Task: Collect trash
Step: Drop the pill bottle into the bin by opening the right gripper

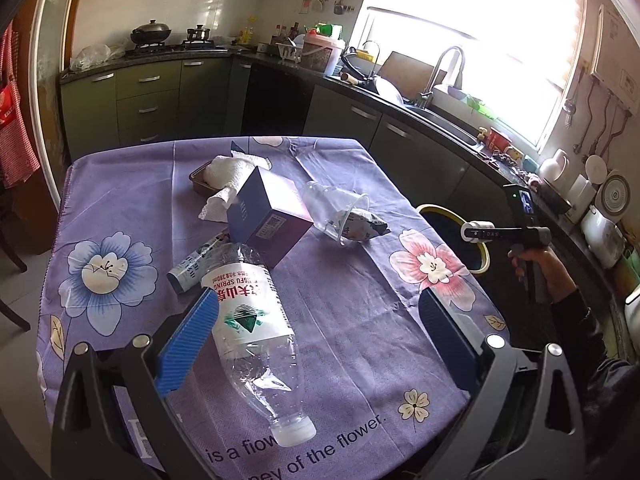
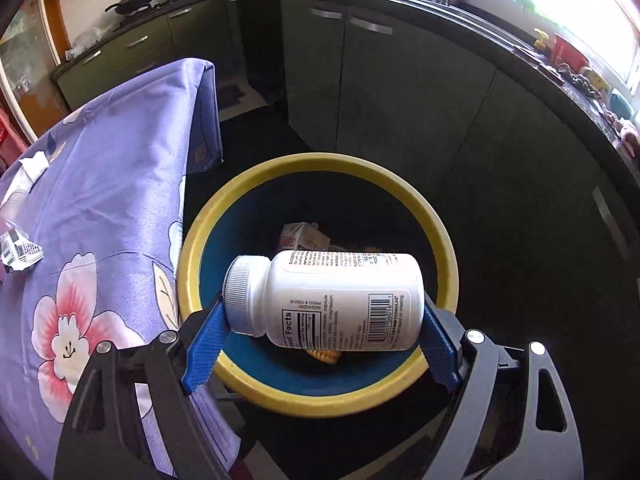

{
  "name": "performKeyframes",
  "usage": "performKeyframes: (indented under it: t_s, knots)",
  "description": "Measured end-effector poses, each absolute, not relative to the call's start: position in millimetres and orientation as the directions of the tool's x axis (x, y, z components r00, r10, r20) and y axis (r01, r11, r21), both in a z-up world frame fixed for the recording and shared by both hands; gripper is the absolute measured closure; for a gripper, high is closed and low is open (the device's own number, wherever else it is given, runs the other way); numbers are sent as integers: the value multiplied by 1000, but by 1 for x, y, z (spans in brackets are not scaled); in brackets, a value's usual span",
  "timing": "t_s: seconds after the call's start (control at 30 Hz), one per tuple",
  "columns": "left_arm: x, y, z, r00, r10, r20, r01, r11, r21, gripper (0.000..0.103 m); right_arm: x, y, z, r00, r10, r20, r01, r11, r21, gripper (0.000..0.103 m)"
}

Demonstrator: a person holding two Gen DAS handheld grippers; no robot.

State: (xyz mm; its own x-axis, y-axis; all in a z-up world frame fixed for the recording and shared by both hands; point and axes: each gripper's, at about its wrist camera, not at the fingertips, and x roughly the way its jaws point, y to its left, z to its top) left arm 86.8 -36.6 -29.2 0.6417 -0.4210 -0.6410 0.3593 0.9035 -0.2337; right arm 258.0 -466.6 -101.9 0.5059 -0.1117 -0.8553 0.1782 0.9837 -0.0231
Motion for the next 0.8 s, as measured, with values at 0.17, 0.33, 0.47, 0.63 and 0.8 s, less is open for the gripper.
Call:
performKeyframes:
  t_s: [0.17, 0.33, 0.47, 0.63, 0.8]
  knots:
    - [89, -50, -29, 624, -429, -653, 387, 896, -219, 8, 276, -478, -108, 493, -129, -860, 198, 980, -34, 18]
    - [89, -66, -26, 608, -443, -659, 429, 882, -197, 8, 271, -479, -94, 539, -120, -834, 215, 977, -1, 16]
    - [90, -85, -26, 587, -451, -672, 476, 864, -165, 8, 253, -469, -84, 572, -114, -812, 194, 981, -1, 16]
    - [92, -113, -27, 546, -463, -698, 548, 828, -120, 8, 229, -453, -74, 607, -111, -787, 156, 988, -19, 16]
    - [106, -112, -21, 559, -432, -708, 533, 841, -91, 8, 214, -440, -72, 615, -100, -782, 118, 992, -34, 16]
